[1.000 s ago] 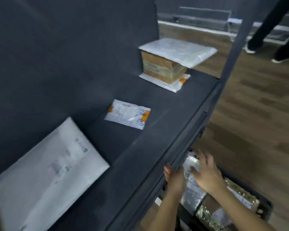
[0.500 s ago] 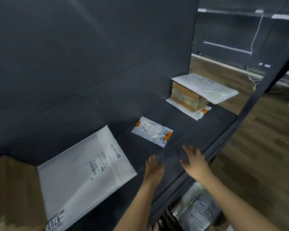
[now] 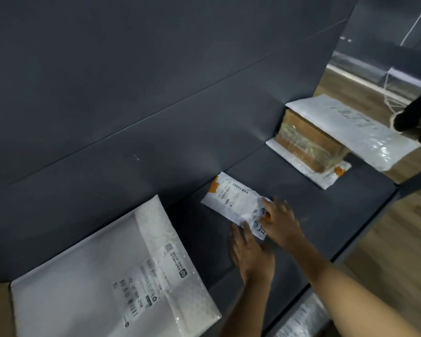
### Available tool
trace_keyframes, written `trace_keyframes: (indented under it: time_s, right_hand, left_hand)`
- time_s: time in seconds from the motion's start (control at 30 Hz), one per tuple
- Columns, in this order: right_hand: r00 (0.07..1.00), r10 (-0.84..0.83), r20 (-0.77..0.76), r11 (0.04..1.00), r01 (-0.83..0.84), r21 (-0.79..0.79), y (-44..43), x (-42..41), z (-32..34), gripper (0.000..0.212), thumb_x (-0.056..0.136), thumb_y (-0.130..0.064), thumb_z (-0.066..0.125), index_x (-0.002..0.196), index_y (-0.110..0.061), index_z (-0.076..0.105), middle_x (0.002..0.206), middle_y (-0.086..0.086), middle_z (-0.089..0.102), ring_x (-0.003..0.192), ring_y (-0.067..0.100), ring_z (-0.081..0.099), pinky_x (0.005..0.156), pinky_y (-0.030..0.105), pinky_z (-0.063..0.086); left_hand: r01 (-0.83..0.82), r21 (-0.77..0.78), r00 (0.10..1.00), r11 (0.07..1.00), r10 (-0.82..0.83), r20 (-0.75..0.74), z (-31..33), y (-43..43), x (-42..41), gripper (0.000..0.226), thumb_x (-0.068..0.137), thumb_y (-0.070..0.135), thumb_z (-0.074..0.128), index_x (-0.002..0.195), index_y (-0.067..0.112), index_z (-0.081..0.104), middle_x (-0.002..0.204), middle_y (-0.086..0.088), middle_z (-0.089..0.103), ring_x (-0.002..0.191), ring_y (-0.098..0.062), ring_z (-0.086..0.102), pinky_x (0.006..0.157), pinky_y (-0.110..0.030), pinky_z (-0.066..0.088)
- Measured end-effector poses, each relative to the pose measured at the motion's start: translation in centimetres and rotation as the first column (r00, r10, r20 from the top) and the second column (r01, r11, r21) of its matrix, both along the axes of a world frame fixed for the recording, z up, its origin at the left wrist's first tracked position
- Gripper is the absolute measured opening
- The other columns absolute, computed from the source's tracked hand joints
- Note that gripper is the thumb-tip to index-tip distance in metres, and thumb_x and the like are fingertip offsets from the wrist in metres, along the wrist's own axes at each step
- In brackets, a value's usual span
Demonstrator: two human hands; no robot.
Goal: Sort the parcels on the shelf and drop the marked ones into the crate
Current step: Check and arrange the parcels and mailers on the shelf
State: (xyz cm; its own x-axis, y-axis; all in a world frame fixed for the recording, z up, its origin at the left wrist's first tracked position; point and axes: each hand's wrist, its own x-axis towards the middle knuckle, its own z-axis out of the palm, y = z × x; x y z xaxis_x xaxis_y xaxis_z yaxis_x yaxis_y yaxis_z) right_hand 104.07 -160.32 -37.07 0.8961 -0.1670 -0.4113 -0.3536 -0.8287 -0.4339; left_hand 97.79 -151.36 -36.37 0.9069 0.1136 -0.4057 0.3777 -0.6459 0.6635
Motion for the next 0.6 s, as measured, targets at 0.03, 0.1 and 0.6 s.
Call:
trace_keyframes:
  time_s: [0.03, 0.1, 0.6]
  right_hand:
    - [1.000, -0.003, -0.018, 1.000, 0.003, -0.007, 0.4, 0.6, -0.3, 0.060, 0.093, -0.039, 0.048, 0.148, -0.029, 0.024, 0.158, 0.005, 0.015, 0.145, 0.030, 0.008, 0.114, 0.050, 0.021]
    - [0.998, -0.005, -0.059, 0.999, 0.002, -0.049, 1.0, 1.7, -0.7, 0.068, 0.093, -0.047, 0.046, 0.150, -0.027, 0.014, 0.159, 0.004, 0.010, 0.146, 0.029, 0.003, 0.115, 0.048, 0.014]
    - [0.920, -0.380, -0.093, 0.550, 0.306, 0.777, 0.0, -1.3, 3.9, 0.008, 0.090, -0.004, 0.057, 0.095, -0.009, 0.060, 0.097, 0.019, 0.070, 0.082, 0.028, 0.067, 0.076, 0.042, 0.052]
  left_hand:
    - [-0.025, 0.015, 1.000, 1.000, 0.025, 0.005, -0.2, -0.1, 0.6, 0.092, 0.064, 0.048, 0.012, 0.145, 0.012, 0.037, 0.155, -0.018, 0.025, 0.143, -0.032, 0.025, 0.116, -0.045, 0.020]
    - [-0.054, 0.040, 0.999, 0.998, 0.054, 0.009, -1.4, -0.4, 1.6, 0.078, 0.064, 0.040, 0.026, 0.122, 0.004, 0.063, 0.129, -0.024, 0.058, 0.118, -0.039, 0.057, 0.096, -0.051, 0.045]
    - [-0.583, -0.500, 0.804, 0.640, 0.541, -0.246, 2.8, 1.6, 3.4, 0.030, 0.090, 0.008, 0.056, 0.120, 0.004, 0.050, 0.108, -0.004, 0.060, 0.093, -0.022, 0.061, 0.064, -0.020, 0.045]
